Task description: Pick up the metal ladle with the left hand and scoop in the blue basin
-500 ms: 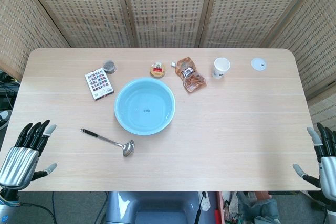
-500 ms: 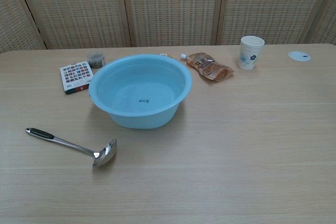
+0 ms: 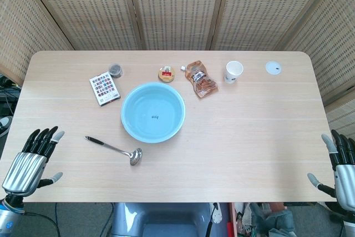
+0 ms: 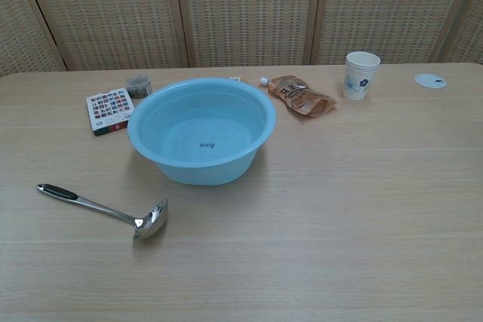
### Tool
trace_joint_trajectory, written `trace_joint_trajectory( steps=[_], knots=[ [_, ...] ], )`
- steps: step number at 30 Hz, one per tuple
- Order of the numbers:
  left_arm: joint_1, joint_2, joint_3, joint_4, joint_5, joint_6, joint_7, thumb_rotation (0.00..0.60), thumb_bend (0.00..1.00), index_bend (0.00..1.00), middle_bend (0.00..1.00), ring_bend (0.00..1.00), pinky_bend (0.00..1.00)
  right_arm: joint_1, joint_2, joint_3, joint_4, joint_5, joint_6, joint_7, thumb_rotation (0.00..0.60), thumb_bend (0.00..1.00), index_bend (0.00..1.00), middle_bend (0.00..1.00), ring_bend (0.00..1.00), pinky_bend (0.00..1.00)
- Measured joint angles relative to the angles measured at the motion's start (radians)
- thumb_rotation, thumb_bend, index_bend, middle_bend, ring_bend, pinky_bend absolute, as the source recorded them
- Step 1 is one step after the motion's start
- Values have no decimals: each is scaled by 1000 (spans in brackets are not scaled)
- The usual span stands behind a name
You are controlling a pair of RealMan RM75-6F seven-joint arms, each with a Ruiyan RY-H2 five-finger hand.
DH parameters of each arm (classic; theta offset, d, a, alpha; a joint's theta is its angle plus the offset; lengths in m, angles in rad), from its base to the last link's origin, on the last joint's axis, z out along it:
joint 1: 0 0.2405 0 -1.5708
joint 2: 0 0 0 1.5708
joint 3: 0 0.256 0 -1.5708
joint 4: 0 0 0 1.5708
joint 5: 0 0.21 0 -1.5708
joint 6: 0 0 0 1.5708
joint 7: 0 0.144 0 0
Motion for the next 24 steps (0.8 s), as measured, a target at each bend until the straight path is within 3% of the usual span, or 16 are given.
trace_joint_trajectory(
  steps=[6, 8, 9, 11, 16, 17, 19, 24],
  knots=[
    [-73, -26, -37, 82, -53, -100, -11, 600, 70, 0, 0, 0, 0, 3, 2, 9, -1, 20, -5, 3, 600, 0, 0, 0, 0, 0],
    [-101, -41, -47, 134, -61, -135, -31, 600, 76, 0, 103, 23, 4, 5, 2, 13, -2, 30, -8, 4, 600, 0, 0, 0, 0, 0],
    [-114, -48, -51, 158, -64, -151, -42, 600, 79, 0, 249, 105, 46, 6, 3, 16, -2, 38, -12, 4, 600, 0, 0, 0, 0, 0],
    [-144, -69, -61, 220, -70, -185, -67, 600, 82, 0, 550, 368, 222, 10, 3, 20, -2, 51, -22, 2, 600, 0, 0, 0, 0, 0],
    [-235, -148, -75, 410, -62, -290, -144, 600, 83, 0, 905, 797, 720, 30, -6, 30, 0, 97, -72, -22, 600, 0, 0, 0, 0, 0],
    [-251, -167, -75, 451, -56, -304, -161, 600, 83, 4, 956, 866, 822, 35, -8, 33, 0, 106, -80, -28, 600, 0, 0, 0, 0, 0],
    [-289, -212, -73, 549, -40, -331, -207, 600, 84, 25, 996, 934, 931, 44, -12, 38, 0, 121, -95, -40, 600, 0, 0, 0, 0, 0],
    [-374, -307, -56, 717, -8, -405, -318, 600, 84, 113, 1000, 960, 995, 54, -17, 46, 2, 146, -113, -50, 600, 0, 0, 0, 0, 0]
  ],
)
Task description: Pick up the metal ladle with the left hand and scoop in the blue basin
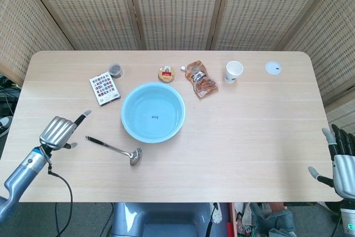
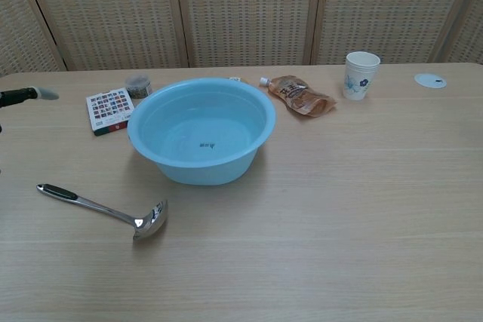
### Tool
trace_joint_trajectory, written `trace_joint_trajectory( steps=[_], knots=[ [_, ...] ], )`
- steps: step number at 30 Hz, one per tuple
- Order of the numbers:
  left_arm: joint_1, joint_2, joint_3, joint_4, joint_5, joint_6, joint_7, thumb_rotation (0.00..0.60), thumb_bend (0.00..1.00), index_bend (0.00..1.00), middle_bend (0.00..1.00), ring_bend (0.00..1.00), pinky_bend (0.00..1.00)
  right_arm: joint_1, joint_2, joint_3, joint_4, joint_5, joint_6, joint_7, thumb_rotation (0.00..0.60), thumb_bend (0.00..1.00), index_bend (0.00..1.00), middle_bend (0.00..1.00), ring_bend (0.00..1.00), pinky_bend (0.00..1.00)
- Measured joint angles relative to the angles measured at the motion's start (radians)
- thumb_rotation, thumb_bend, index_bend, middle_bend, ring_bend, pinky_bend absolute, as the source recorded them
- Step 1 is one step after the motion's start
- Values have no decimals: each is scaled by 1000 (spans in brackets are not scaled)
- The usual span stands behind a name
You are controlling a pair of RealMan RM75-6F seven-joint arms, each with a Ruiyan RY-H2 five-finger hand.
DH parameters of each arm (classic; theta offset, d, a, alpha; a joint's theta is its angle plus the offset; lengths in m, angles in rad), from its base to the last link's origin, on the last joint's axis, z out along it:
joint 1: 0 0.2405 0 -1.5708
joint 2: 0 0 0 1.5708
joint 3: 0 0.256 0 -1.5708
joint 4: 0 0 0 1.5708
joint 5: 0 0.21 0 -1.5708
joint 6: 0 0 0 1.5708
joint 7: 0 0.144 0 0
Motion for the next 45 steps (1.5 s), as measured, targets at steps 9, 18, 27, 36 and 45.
trace_joint_trajectory(
  steps=[9, 18, 27, 36, 45],
  knots=[
    [-84, -76, 41, 99, 30, -84, -104, 600, 84, 390, 1000, 965, 1000, 5, 3, 4, 1, 21, -12, 2, 600, 0, 0, 0, 0, 0],
    [-119, -116, 65, 148, 17, -128, -92, 600, 252, 467, 1000, 965, 1000, 7, 9, 7, 3, 42, -24, 18, 600, 0, 0, 0, 0, 0],
    [-120, -154, 75, 189, -26, -145, -75, 600, 295, 476, 1000, 965, 1000, 12, 19, 7, 3, 53, -41, 40, 600, 0, 0, 0, 0, 0],
    [-125, -185, 87, 214, -45, -166, -53, 600, 297, 476, 1000, 964, 1000, 14, 27, 5, 0, 59, -47, 49, 600, 0, 0, 0, 0, 0],
    [-141, -211, 92, 225, -62, -201, -30, 600, 307, 477, 1000, 964, 1000, 15, 32, 4, -1, 66, -54, 58, 600, 0, 0, 0, 0, 0]
  ],
)
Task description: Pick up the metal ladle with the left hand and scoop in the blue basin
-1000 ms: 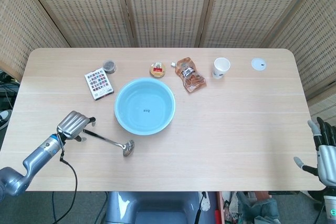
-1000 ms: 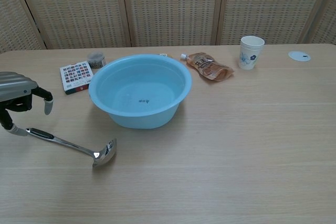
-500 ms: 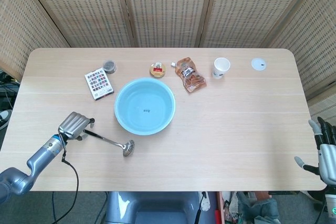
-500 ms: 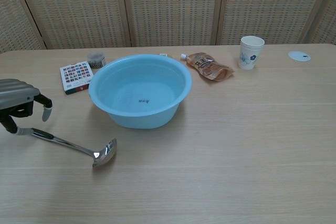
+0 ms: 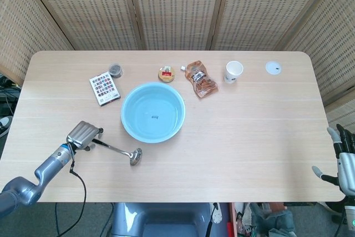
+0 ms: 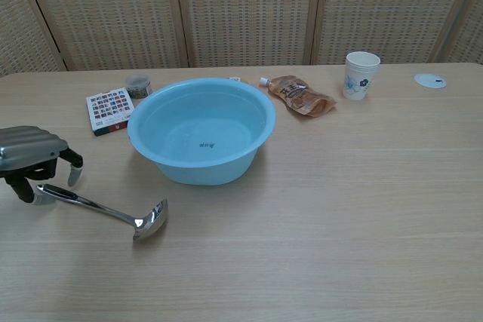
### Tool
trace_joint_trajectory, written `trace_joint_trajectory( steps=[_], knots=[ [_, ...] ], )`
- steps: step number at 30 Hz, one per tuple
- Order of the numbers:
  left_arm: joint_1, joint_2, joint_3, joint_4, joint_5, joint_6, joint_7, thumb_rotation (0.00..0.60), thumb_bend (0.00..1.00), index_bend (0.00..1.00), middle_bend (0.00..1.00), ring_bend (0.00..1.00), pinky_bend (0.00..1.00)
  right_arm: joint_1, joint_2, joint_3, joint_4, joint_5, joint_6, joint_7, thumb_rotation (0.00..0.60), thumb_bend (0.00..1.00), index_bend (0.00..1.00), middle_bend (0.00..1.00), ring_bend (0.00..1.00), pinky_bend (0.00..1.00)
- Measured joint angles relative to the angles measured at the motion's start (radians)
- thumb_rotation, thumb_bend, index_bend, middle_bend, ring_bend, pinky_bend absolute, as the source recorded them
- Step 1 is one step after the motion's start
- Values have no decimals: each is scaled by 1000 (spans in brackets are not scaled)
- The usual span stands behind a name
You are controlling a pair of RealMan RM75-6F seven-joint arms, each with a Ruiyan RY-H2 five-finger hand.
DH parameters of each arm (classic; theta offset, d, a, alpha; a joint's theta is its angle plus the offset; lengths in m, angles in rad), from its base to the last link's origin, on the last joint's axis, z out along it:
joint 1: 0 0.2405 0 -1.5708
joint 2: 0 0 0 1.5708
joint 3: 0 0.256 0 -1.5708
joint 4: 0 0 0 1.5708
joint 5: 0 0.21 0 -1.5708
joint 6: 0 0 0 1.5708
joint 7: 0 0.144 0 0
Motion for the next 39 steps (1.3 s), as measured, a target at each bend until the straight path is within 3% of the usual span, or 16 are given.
trace_joint_trajectory(
  steps=[23, 25, 29, 39],
  knots=[
    [-16, -36, -4, 7, -59, -49, 84, 600, 323, 488, 1000, 964, 1000, 3, 7, -2, -1, 7, -9, 13, 600, 0, 0, 0, 0, 0],
    [-16, -38, -4, 8, -62, -50, 89, 600, 337, 541, 1000, 965, 1000, 3, 7, -3, -2, 7, -7, 13, 600, 0, 0, 0, 0, 0],
    [-15, -41, -3, 8, -67, -50, 104, 600, 407, 755, 1000, 965, 1000, 2, 8, -3, -3, 5, -5, 16, 600, 0, 0, 0, 0, 0],
    [-3, 11, -7, -56, -49, 42, 154, 600, 579, 956, 1000, 965, 1000, -3, 14, -6, -8, -3, 3, 24, 600, 0, 0, 0, 0, 0]
  ],
)
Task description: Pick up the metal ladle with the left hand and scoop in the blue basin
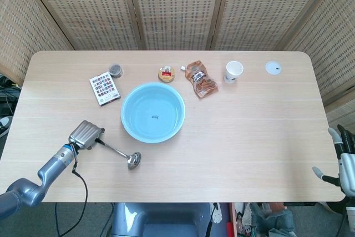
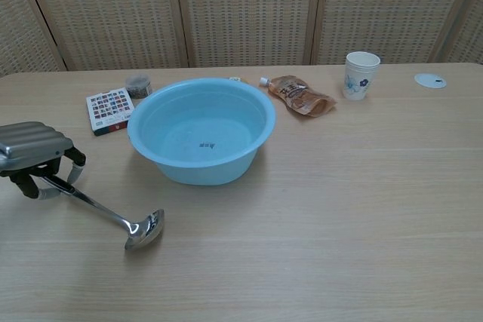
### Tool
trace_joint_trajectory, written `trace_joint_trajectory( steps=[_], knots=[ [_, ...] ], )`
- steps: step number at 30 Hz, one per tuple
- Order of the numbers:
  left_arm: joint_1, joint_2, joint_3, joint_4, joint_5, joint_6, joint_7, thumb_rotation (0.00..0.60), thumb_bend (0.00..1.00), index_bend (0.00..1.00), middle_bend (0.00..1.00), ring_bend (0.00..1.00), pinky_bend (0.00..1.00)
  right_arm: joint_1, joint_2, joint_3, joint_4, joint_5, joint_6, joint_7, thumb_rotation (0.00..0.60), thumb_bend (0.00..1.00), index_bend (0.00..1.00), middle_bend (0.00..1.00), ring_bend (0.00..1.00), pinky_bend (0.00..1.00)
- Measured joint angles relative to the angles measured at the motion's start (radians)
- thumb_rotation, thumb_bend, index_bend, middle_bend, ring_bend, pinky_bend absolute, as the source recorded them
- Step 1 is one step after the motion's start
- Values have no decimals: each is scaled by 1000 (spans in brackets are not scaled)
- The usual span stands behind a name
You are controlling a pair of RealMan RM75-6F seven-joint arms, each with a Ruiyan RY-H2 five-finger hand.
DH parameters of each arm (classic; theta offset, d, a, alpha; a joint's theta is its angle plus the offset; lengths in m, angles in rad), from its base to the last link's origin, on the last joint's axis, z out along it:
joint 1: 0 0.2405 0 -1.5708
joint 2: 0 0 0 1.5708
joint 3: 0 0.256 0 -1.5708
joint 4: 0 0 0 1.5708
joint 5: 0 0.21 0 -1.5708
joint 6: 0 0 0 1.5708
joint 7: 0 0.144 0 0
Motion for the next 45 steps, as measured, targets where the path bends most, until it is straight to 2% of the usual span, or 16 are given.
trace_joint_trajectory(
  steps=[6, 13, 21, 26, 31, 36, 40, 45],
  knots=[
    [11, 65, -8, -92, 27, 94, 8, 600, 620, 999, 1000, 964, 1000, 0, 1, -1, -2, -1, 0, 1, 600, 0, 0, 0, 0, 0],
    [13, 183, -16, -276, 58, 153, 10, 600, 622, 1000, 1000, 965, 1000, 0, 3, -1, -3, 0, 0, 2, 600, 0, 0, 0, 0, 0],
    [-4, 317, -29, -497, 53, 142, 70, 600, 622, 1000, 1000, 964, 1000, 0, 7, -2, -4, 1, -3, 8, 600, 0, 0, 0, 0, 0],
    [-34, 387, -74, -614, 13, 119, 115, 600, 623, 1000, 1000, 965, 1000, -2, 11, -1, -5, 4, -1, 14, 600, 0, 0, 0, 0, 0],
    [-78, 421, -141, -653, -82, 76, 148, 600, 629, 1000, 1000, 964, 1000, -3, 14, 2, -5, 7, 0, 21, 600, 0, 0, 0, 0, 0],
    [-134, 427, -199, -645, -210, 12, 189, 600, 630, 1000, 1000, 964, 1000, 0, 16, 5, -1, 17, -8, 27, 600, 0, 0, 0, 0, 0],
    [-199, 411, -233, -595, -362, -63, 249, 600, 631, 1000, 1000, 964, 1000, 3, 18, 11, 6, 34, -17, 36, 600, 0, 0, 0, 0, 0],
    [-285, 364, -240, -503, -563, -130, 356, 600, 631, 1000, 1000, 964, 1000, 6, 22, 17, 11, 56, -34, 53, 600, 0, 0, 0, 0, 0]
  ],
)
